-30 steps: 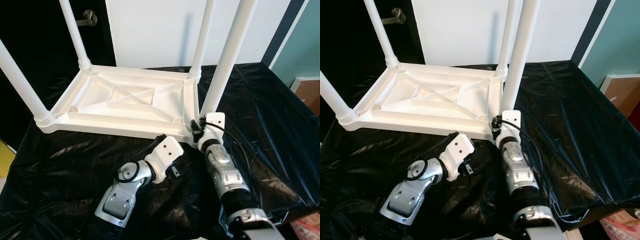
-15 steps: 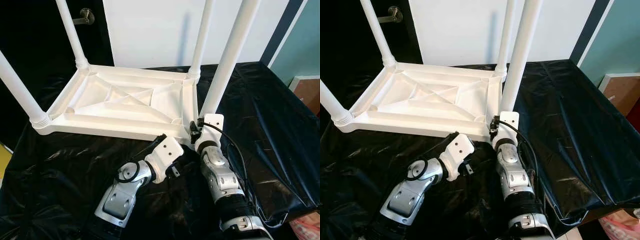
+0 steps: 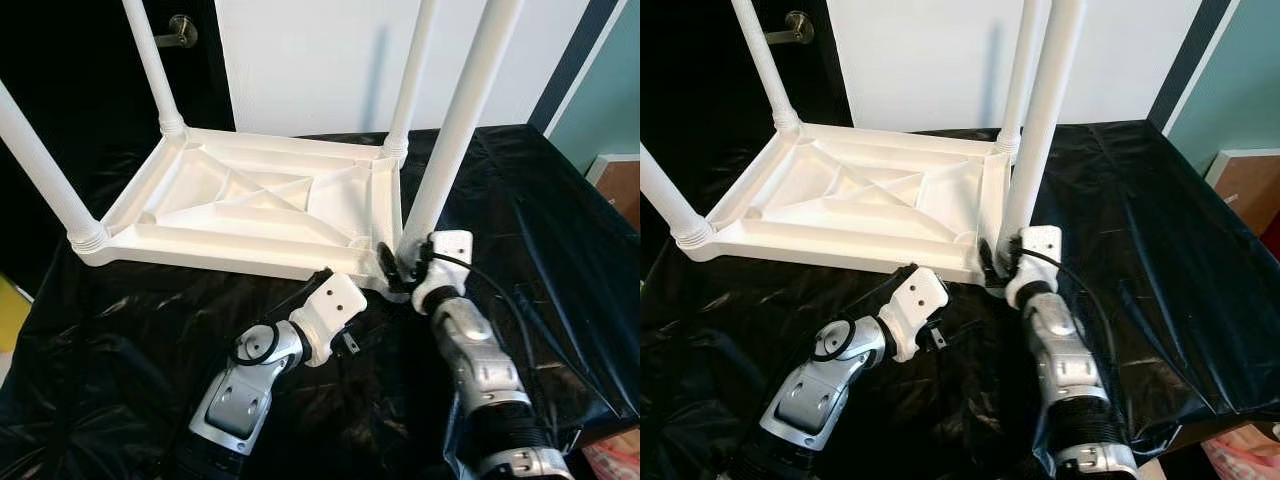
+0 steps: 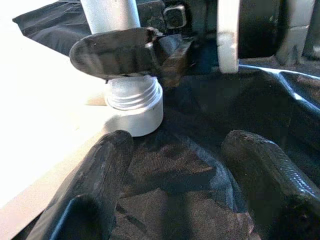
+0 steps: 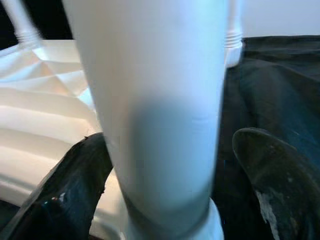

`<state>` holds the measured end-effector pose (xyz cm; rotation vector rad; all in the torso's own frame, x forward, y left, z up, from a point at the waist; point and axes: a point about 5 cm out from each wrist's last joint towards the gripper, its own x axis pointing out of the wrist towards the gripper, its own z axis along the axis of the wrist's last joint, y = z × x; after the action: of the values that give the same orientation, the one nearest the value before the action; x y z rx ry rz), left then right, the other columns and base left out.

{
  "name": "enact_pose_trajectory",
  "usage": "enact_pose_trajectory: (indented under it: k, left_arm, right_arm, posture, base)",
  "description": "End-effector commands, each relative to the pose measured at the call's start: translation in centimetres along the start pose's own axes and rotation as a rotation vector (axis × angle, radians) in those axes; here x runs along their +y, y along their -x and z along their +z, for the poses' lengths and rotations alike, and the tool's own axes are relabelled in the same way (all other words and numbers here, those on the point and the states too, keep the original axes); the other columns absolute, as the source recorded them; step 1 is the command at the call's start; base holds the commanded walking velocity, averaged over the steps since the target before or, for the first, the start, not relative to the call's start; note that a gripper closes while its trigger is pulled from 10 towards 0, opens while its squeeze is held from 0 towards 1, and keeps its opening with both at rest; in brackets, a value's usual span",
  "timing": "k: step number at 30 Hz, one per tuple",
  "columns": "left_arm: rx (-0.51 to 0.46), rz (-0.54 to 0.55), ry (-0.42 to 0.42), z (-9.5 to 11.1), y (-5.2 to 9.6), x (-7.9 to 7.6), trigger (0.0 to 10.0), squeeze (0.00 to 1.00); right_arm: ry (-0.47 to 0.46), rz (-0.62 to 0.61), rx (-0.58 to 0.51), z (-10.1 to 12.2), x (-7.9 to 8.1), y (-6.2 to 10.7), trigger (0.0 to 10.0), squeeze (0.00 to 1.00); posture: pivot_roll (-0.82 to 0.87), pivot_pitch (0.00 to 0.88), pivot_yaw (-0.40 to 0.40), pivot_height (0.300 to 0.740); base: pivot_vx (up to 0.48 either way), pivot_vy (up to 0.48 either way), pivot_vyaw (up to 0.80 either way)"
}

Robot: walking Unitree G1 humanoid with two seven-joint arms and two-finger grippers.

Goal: Building children table

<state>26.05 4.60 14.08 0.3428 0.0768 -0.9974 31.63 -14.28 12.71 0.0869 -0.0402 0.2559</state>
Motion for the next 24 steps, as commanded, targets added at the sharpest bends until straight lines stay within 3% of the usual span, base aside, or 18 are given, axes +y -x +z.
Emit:
enact_pose_trajectory:
  k: [1,2,3,4,6,9,10,19,20,24]
  left_arm:
    - [0.001,0.08,-0.012,0.0,0.0,0.3,10.0,0.0]
    - [0.001,0.08,-0.012,0.0,0.0,0.3,10.0,0.0]
    - [0.002,0.078,-0.013,0.0,0.0,0.3,10.0,0.0]
    - [0.002,0.077,-0.014,0.0,0.0,0.4,10.0,0.0]
    - [0.003,0.075,-0.017,0.0,0.1,0.5,10.0,0.0]
    - [0.004,0.075,-0.018,0.0,0.1,0.6,10.0,0.0]
    - [0.004,0.069,-0.026,0.1,0.1,0.7,10.0,0.0]
    - [0.006,0.067,-0.043,0.3,0.2,1.4,10.0,0.0]
    - [0.006,0.07,-0.044,0.4,0.2,1.4,10.0,0.0]
    - [0.007,0.072,-0.044,0.4,0.2,1.5,10.0,0.0]
  right_arm:
    - [-0.012,0.064,0.014,-0.4,-0.5,0.3,10.0,1.0]
    - [-0.012,0.064,0.014,-0.4,-0.5,0.3,10.0,1.0]
    - [0.006,0.127,0.025,-0.4,-1.1,0.4,10.0,0.17]
    - [0.021,0.198,0.042,-0.4,-1.5,0.4,10.0,0.0]
    - [0.042,0.296,0.065,-0.3,-2.0,0.2,10.0,0.0]
    - [0.055,0.334,0.071,-0.3,-2.1,0.0,10.0,0.0]
    - [0.071,0.392,0.089,-0.1,-2.3,-1.0,10.0,0.0]
    - [0.143,0.506,0.136,0.7,-1.9,-3.5,10.0,0.0]
    - [0.148,0.516,0.142,0.8,-1.8,-3.7,9.6,0.0]
    - [0.148,0.529,0.146,0.9,-1.9,-3.8,9.6,0.0]
  posture:
    - [0.01,0.004,-0.058,0.74]
    - [0.01,0.004,-0.058,0.74]
    - [0.01,0.006,-0.052,0.74]
    - [0.01,0.004,-0.048,0.74]
    - [0.01,0.006,-0.04,0.74]
    - [0.01,0.006,-0.038,0.74]
    - [0.01,0.004,-0.022,0.74]
    - [0.02,0.006,-0.006,0.74]
    - [0.02,0.009,-0.009,0.74]
    - [0.02,0.009,-0.009,0.74]
  base:
    - [0.0,0.0,0.0]
    - [0.0,0.0,0.0]
    - [0.0,0.0,0.0]
    - [0.0,0.0,0.0]
    - [0.0,0.0,0.0]
    - [0.0,0.0,0.0]
    - [0.0,0.0,0.0]
    - [0.0,0.0,0.0]
    - [0.0,0.0,0.0]
    - [0.0,0.0,0.0]
